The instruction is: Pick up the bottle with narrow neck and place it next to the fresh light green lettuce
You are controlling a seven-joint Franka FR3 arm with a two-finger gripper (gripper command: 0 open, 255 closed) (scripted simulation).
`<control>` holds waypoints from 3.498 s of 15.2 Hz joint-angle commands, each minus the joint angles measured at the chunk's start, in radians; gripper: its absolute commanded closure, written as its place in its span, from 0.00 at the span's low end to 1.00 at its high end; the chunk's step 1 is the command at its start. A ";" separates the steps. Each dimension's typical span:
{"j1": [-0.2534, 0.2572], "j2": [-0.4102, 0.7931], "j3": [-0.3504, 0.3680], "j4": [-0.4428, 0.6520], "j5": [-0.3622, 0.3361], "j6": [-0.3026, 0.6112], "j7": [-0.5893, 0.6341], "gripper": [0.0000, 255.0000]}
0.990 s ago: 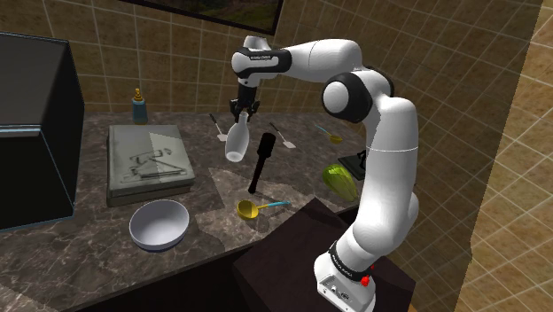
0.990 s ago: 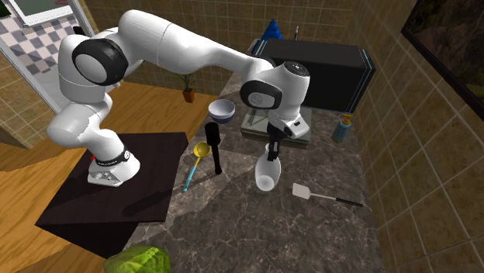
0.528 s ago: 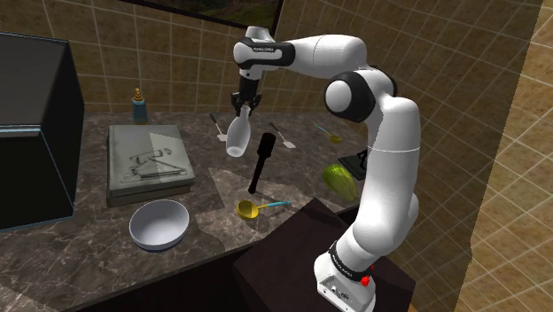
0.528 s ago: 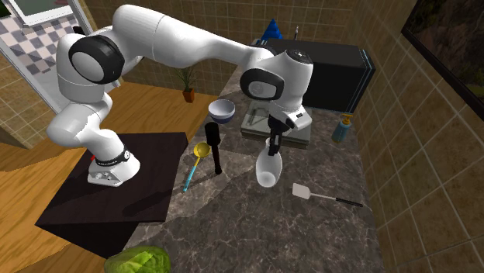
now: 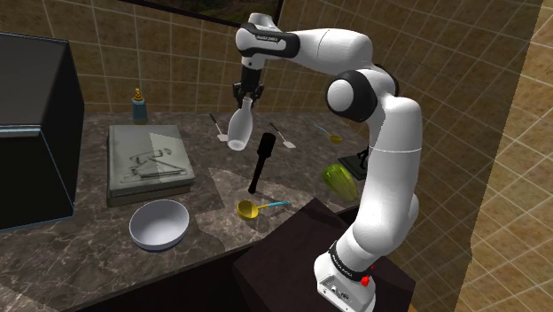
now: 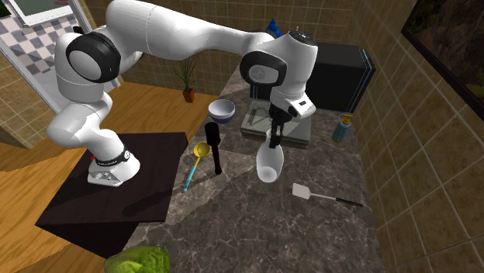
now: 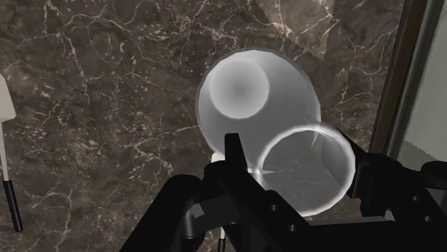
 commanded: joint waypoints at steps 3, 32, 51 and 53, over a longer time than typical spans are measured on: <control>-0.002 0.000 0.000 0.057 0.000 -0.056 0.001 1.00; -0.127 -0.183 -0.059 0.023 -0.015 -0.207 -0.179 1.00; -0.370 -0.300 -0.215 -0.152 -0.034 -0.144 -0.582 1.00; -0.399 -0.290 -0.233 -0.140 -0.030 -0.146 -0.628 1.00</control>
